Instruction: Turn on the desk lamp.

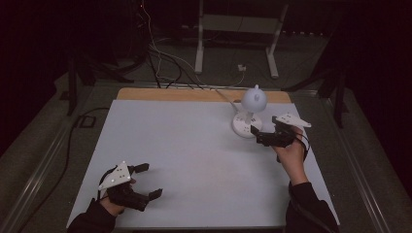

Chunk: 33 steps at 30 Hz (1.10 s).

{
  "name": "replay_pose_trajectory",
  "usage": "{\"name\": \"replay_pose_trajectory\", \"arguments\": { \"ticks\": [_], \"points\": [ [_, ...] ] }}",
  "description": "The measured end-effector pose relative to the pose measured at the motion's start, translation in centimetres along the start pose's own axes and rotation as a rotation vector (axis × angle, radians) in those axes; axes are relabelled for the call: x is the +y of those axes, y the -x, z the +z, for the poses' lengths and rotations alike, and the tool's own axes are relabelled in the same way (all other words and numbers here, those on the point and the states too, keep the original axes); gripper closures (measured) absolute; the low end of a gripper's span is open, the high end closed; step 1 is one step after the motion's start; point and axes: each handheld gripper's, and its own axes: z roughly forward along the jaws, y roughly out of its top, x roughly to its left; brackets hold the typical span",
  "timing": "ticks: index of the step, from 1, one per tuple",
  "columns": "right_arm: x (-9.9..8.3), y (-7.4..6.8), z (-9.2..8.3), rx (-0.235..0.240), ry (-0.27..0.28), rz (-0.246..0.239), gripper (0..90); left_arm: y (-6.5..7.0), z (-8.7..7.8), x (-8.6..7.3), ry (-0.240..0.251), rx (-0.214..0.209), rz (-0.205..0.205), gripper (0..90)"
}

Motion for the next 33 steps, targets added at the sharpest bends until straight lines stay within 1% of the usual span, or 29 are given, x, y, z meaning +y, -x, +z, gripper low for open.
{"name": "replay_pose_trajectory", "arguments": {
  "ticks": [5,7,9,10,12,13,14,15,17,20,23,24,25,26,30,33],
  "points": [
    [0.1,0.7,0.9,-0.024,-0.014,0.028,0.2,0.0,0.0,0.0,-0.002,0.001,0.002,0.4],
    [0.1,0.9,1.1,-0.039,-0.027,0.034,6.5,0.0,0.0,0.0,-0.002,0.000,-0.001,0.4],
    [0.0,1.2,1.4,-0.043,-0.028,0.048,7.8,0.0,0.0,0.0,-0.004,0.000,0.001,0.4],
    [-0.1,1.4,1.5,-0.045,-0.040,0.053,10.8,0.0,0.0,0.0,-0.004,0.000,0.002,0.4],
    [-0.1,1.6,1.7,-0.064,-0.053,0.049,15.8,0.0,0.0,0.0,-0.001,0.000,0.000,0.4],
    [-0.2,1.7,1.8,-0.064,-0.055,0.053,16.3,0.0,0.0,0.0,-0.002,0.000,-0.001,0.4],
    [-0.3,1.8,1.9,-0.066,-0.056,0.059,19.0,0.0,0.0,0.0,-0.004,0.001,0.001,0.4],
    [-0.3,2.0,2.1,-0.065,-0.058,0.068,23.4,0.0,0.0,0.0,-0.006,-0.001,0.003,0.4],
    [-0.4,2.2,2.2,-0.054,-0.056,0.082,29.1,0.0,0.0,0.0,-0.002,-0.001,0.002,0.4],
    [-0.5,2.5,2.5,-0.063,-0.056,0.097,36.2,0.0,0.0,0.0,-0.004,0.002,0.001,0.4],
    [-0.6,2.7,2.8,-0.073,-0.061,0.099,43.0,0.0,0.0,0.0,-0.001,0.001,-0.001,0.4],
    [-0.6,2.8,2.9,-0.074,-0.061,0.103,47.9,0.0,0.1,0.0,-0.004,0.002,0.000,0.4],
    [-0.6,2.9,3.0,-0.067,-0.067,0.114,51.3,0.0,0.1,0.0,-0.007,0.003,0.002,0.4],
    [-0.7,3.0,3.1,-0.063,-0.068,0.117,52.1,0.0,0.1,0.0,-0.007,0.002,0.004,0.4],
    [-0.8,3.1,3.5,-0.076,-0.070,0.091,54.8,0.0,0.1,0.0,-0.006,0.002,0.003,0.4],
    [-1.0,3.2,3.8,-0.072,-0.065,0.085,55.7,0.0,0.1,0.0,-0.007,0.002,0.005,0.4]
  ]
}}
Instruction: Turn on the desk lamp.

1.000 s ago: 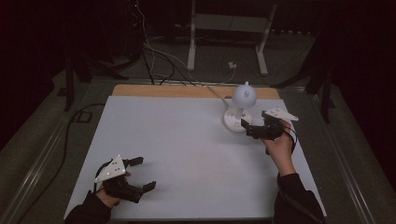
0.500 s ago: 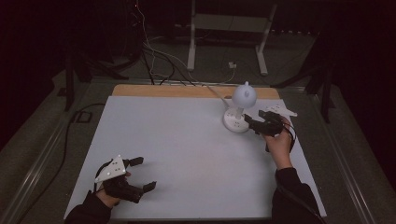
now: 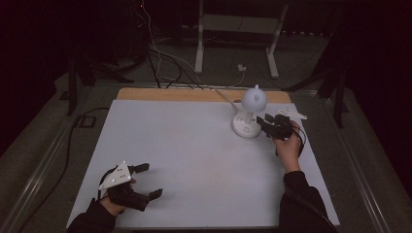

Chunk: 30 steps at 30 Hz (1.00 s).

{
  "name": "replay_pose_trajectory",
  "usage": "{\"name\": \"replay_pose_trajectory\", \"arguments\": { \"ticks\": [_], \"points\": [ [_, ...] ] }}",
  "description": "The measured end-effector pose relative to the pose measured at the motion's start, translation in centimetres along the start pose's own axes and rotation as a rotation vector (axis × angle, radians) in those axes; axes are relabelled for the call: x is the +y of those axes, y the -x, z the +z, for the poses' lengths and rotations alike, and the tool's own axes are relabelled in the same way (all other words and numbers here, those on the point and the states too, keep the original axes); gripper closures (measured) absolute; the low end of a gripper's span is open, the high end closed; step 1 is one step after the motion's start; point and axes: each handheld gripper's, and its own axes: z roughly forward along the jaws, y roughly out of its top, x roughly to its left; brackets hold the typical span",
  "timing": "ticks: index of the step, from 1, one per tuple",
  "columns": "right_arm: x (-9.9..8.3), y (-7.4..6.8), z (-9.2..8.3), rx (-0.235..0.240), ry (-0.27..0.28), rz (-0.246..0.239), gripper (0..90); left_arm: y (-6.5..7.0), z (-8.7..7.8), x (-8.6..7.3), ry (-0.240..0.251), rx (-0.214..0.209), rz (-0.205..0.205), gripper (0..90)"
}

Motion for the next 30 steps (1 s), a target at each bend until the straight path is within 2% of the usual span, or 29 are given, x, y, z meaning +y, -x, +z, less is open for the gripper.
{"name": "replay_pose_trajectory", "arguments": {
  "ticks": [2,6,13,16,21,23,26,30],
  "points": [
    [-0.1,0.1,0.1,0.032,0.014,-0.004,55.6,0.0,0.0,0.0,0.000,-0.001,-0.001,0.4],
    [-0.4,0.2,0.5,0.019,-0.001,-0.003,65.1,0.0,0.0,0.0,0.000,-0.001,0.001,0.4],
    [-1.0,0.6,1.5,-0.016,-0.062,-0.030,83.7,0.0,0.0,0.0,0.001,-0.002,-0.004,0.4],
    [-1.3,0.8,1.7,-0.022,-0.079,-0.013,90.0,0.0,0.0,0.0,-0.003,-0.002,-0.004,0.4],
    [-1.5,0.8,1.8,-0.040,-0.082,-0.015,90.0,0.0,0.1,0.0,-0.004,-0.002,0.000,0.4],
    [-1.5,0.7,1.9,-0.026,-0.078,0.006,90.0,0.0,0.1,0.0,-0.002,-0.001,-0.002,0.4],
    [-1.6,0.3,2.1,-0.044,-0.079,-0.034,90.0,-0.1,0.1,0.0,-0.004,0.000,-0.002,0.4],
    [-1.8,0.1,2.4,-0.042,-0.084,-0.045,90.0,0.0,0.1,0.0,-0.003,-0.003,-0.001,0.4]
  ]
}}
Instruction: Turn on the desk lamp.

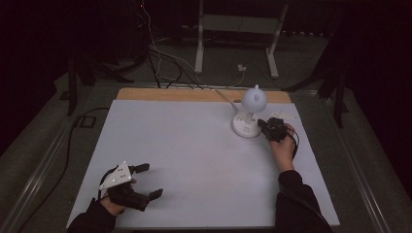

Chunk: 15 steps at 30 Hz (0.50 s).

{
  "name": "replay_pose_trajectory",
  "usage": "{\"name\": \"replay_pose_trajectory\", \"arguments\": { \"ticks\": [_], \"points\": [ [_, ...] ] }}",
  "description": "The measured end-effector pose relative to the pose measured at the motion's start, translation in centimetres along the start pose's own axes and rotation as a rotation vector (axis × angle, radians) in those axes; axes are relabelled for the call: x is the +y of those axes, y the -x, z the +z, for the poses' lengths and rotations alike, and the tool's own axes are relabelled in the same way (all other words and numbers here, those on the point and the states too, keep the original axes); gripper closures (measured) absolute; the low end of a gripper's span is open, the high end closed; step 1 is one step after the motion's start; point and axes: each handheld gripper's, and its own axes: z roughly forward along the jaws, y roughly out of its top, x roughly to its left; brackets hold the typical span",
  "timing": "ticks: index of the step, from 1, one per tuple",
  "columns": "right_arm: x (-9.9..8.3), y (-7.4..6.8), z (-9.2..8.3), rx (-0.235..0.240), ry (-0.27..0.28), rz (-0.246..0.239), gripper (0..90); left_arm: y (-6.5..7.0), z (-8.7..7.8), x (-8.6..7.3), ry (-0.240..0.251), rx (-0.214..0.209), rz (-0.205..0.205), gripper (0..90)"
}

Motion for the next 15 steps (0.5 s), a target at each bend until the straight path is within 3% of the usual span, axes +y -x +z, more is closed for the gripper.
{"name": "replay_pose_trajectory", "arguments": {
  "ticks": [15],
  "points": [
    [-0.39,-0.18,0.45,0.002,-0.009,-0.006,90.0,0.00,0.02,-0.02,-0.006,0.001,0.000,0.4]
  ]
}}
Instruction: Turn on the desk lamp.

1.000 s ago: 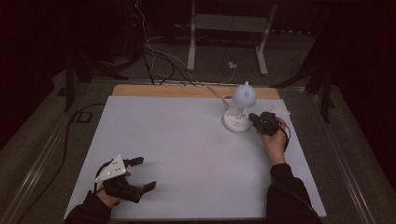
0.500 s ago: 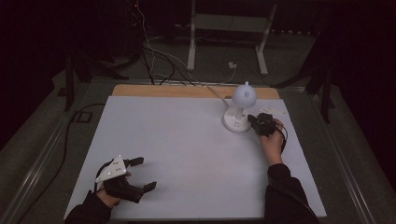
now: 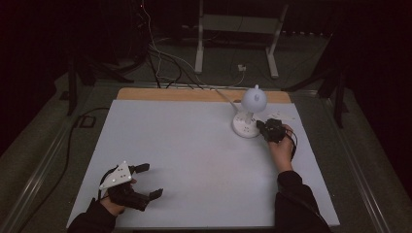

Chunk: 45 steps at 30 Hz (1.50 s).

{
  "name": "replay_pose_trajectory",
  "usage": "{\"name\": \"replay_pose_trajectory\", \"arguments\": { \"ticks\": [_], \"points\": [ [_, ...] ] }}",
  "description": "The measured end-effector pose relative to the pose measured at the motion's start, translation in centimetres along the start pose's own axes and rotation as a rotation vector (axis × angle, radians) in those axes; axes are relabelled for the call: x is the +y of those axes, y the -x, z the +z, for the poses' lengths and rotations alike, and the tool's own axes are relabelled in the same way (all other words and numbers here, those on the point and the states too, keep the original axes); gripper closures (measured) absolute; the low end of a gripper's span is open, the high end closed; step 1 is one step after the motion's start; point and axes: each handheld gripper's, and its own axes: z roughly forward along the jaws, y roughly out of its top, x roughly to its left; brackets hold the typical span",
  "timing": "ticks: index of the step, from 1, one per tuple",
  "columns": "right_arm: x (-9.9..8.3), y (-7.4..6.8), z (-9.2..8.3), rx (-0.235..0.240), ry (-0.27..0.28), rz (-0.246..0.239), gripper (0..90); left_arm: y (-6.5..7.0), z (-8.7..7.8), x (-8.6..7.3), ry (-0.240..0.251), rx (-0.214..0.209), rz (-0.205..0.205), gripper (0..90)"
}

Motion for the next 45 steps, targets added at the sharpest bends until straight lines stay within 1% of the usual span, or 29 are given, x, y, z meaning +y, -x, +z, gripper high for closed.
{"name": "replay_pose_trajectory", "arguments": {
  "ticks": [9,14,17,22,24,26,27,29,31,32,33,35,36,37,38,39,40,43,45],
  "points": [
    [0.1,0.1,0.1,-0.001,-0.005,-0.005,90.0,0.0,0.0,0.0,0.001,0.000,-0.001,0.4],
    [0.1,0.2,0.1,0.004,-0.008,0.000,90.0,0.0,0.0,0.0,0.001,-0.002,-0.002,0.4],
    [0.0,0.4,0.1,0.015,-0.005,0.018,90.0,0.0,0.0,0.0,0.000,-0.001,0.001,0.4],
    [0.1,0.0,0.0,-0.003,-0.010,-0.009,90.0,0.0,0.0,0.0,0.003,-0.001,0.000,0.4],
    [0.2,-0.1,-0.3,0.018,0.013,-0.005,90.0,0.0,0.0,0.0,0.007,-0.001,-0.003,0.4],
    [0.3,-0.1,-0.5,0.024,0.028,0.001,89.3,-0.1,0.0,0.0,0.003,0.000,-0.004,0.4],
    [0.4,-0.1,-0.6,0.032,0.034,0.002,85.7,0.0,0.0,0.0,0.001,0.001,-0.002,0.4],
    [0.5,-0.1,-0.8,0.038,0.043,-0.021,80.6,0.0,0.0,0.0,0.001,0.001,0.001,0.4],
    [0.5,-0.1,-1.0,0.049,0.059,-0.044,72.7,0.0,0.0,0.0,0.004,0.001,-0.003,0.4],
    [0.6,0.0,-1.1,0.064,0.063,-0.043,69.3,0.0,0.0,0.0,0.003,0.002,-0.003,0.4],
    [0.6,0.1,-1.2,0.078,0.066,-0.042,63.6,0.0,0.0,0.0,0.003,0.002,-0.003,0.4],
    [0.6,0.2,-1.2,0.109,0.053,-0.036,53.4,0.0,0.0,0.0,0.002,0.001,0.001,0.4],
    [0.6,0.3,-1.2,0.128,0.038,-0.014,44.3,0.0,0.0,0.0,0.003,0.000,-0.001,0.4],
    [0.6,0.4,-1.2,0.140,0.027,0.003,37.4,0.0,0.0,0.0,0.002,0.000,-0.001,0.4],
    [0.6,0.4,-1.3,0.141,0.022,0.010,36.1,0.0,0.0,0.0,0.001,0.001,-0.001,0.4],
    [0.6,0.5,-1.4,0.149,0.022,0.015,30.0,0.0,0.0,0.0,0.001,0.001,-0.001,0.4],
    [0.5,0.5,-1.4,0.155,0.024,0.016,23.7,0.0,0.0,0.0,0.001,0.000,-0.001,0.4],
    [0.6,0.5,-1.7,0.172,0.015,-0.019,12.5,0.0,0.0,0.0,0.003,0.000,-0.003,0.4],
    [0.7,0.5,-1.9,0.189,0.010,-0.023,8.7,0.0,0.0,0.0,0.001,-0.001,-0.001,0.4]
  ]
}}
